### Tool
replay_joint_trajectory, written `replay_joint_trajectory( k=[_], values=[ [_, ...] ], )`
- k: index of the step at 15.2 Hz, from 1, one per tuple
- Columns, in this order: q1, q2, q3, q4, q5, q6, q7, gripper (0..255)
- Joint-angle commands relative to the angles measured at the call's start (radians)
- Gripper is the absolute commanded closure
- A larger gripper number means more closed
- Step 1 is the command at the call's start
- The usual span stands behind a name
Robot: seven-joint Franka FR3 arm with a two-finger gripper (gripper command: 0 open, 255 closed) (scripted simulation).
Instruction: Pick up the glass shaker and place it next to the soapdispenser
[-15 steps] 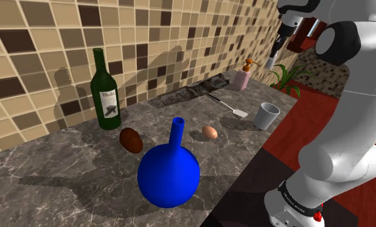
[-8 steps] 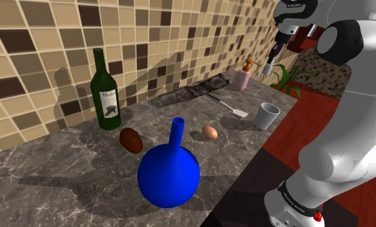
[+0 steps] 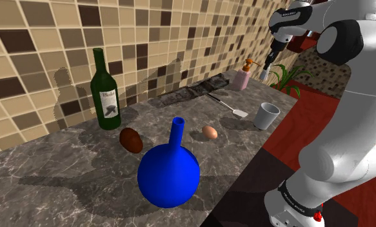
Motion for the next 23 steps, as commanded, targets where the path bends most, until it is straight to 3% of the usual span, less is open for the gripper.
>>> replay_joint_trajectory(
  k=[1,23],
  values=[
    [0.001,-0.003,0.000,-0.035,0.000,0.033,-0.001,255],
    [-0.001,0.071,0.015,-0.229,0.030,0.297,-0.016,255]
  ],
)
